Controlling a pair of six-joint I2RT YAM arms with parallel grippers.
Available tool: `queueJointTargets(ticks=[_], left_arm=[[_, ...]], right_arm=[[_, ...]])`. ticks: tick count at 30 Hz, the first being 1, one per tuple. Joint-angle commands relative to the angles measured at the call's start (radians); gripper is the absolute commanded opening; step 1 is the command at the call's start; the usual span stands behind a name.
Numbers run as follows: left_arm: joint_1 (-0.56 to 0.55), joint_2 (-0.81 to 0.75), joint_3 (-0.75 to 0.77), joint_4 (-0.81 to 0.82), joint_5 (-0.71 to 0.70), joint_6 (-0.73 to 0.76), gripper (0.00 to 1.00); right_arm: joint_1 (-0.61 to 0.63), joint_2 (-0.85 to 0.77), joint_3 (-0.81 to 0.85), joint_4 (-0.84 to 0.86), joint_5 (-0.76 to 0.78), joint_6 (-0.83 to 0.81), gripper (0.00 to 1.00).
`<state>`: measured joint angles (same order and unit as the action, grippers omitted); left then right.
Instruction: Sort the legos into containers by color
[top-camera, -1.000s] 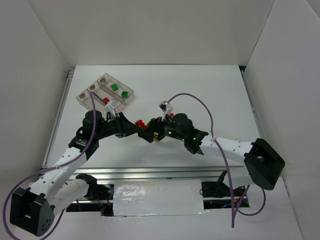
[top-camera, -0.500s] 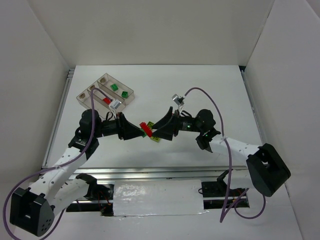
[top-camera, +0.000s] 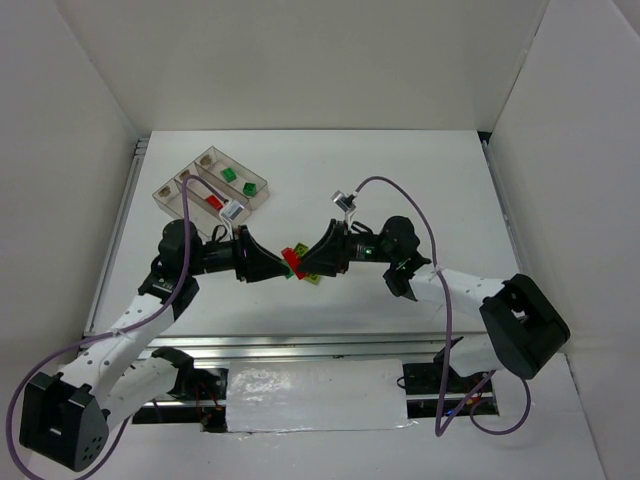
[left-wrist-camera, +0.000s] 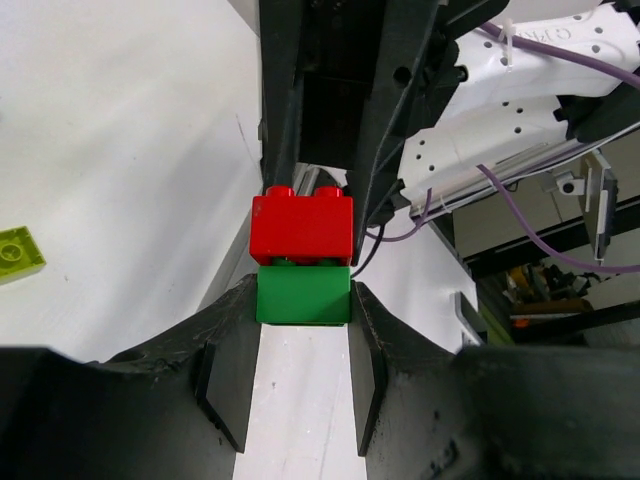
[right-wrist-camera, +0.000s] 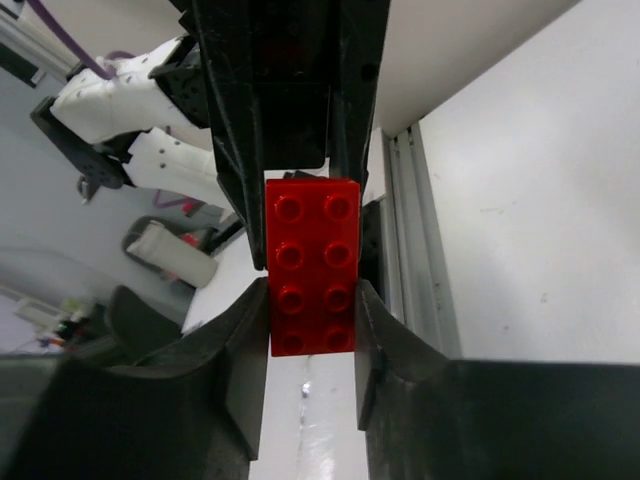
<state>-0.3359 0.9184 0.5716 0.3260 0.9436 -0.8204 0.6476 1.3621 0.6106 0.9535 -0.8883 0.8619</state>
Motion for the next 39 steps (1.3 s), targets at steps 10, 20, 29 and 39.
queueJointTargets(ticks=[10, 20, 29, 39], left_arm=[[-0.005, 0.002, 0.068, -0.167, -0.093, 0.107, 0.00], [0.043, 0.014, 0.160, -0.432, -0.398, 0.187, 0.00], [0.172, 0.418, 0.491, -0.594, -0.937, 0.101, 0.00], [0.216, 0.919, 1.016, -0.686, -1.158, 0.122, 0.01]], right_arm=[[-0.069, 0.000, -0.006, 0.129, 0.021, 0.052, 0.00], [-0.189, -0.129, -0.051, -0.134, 0.158, -0.075, 0.00], [-0.114, -0.227, 0.015, -0.531, 0.520, -0.185, 0.00], [-0.060, -0.304, 0.003, -0.650, 0.565, -0.239, 0.00]])
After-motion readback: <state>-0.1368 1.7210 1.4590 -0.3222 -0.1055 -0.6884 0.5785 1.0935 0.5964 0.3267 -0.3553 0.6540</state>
